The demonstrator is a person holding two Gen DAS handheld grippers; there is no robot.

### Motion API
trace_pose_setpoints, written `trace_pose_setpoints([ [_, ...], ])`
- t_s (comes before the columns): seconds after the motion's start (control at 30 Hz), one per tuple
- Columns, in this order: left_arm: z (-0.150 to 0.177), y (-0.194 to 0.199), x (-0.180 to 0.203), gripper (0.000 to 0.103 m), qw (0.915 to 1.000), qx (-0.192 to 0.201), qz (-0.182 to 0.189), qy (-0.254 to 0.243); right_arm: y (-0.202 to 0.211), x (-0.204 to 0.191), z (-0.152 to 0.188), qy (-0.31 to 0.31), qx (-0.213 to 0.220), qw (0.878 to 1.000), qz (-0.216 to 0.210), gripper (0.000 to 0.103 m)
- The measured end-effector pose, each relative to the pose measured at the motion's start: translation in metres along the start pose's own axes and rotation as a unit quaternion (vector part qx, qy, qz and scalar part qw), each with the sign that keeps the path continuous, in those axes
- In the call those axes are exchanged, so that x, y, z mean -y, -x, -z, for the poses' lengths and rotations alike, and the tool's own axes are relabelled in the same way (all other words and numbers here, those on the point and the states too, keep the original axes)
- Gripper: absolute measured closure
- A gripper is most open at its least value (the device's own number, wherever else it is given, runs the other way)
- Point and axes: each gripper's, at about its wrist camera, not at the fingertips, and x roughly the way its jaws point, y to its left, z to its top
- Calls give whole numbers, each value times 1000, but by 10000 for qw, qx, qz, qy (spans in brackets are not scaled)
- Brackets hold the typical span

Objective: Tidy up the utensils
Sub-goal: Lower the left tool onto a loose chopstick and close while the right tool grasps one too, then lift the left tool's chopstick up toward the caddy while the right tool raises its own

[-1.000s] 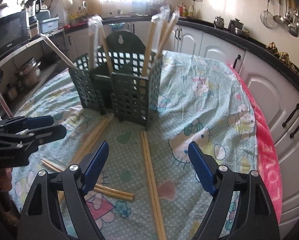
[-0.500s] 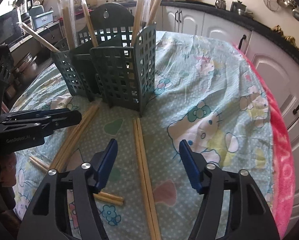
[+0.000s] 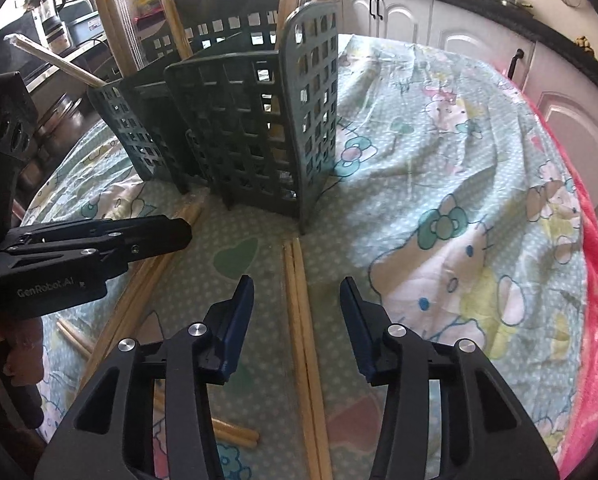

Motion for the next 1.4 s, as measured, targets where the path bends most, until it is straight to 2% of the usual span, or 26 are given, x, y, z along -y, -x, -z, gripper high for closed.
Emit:
trace_pose_setpoints([
  [0.23,-4,-2,-13,90,9995,-75,157,251,-9,-7,-5,-31,-64,9999,-91,61],
  [0.33,-4,1,-21,91,9991,-69,229,347,-11,-7,-10,-114,-63,9999,-108,64],
  [0.43,-4,7,-31,92,9987,-63,256,426,-14,-9,-13,-133,-80,9999,-75,71],
  [0.5,-5,11,-37,92,9985,-49,278,471,-15,-9,-13,-129,-80,9999,-10,82],
  [0.6,-5,16,-45,92,9980,-3,281,559,-13,-7,-12,-165,-101,9998,-90,91],
  [0.8,0,31,-64,96,9966,83,301,766,-6,-21,-8,111,-96,9999,-50,92],
  [0.93,3,53,-73,97,9962,300,319,748,6,-33,-13,287,32,9996,-25,92],
  [1.4,14,123,-69,99,9917,1012,413,677,59,-59,-29,640,576,9959,-271,92],
])
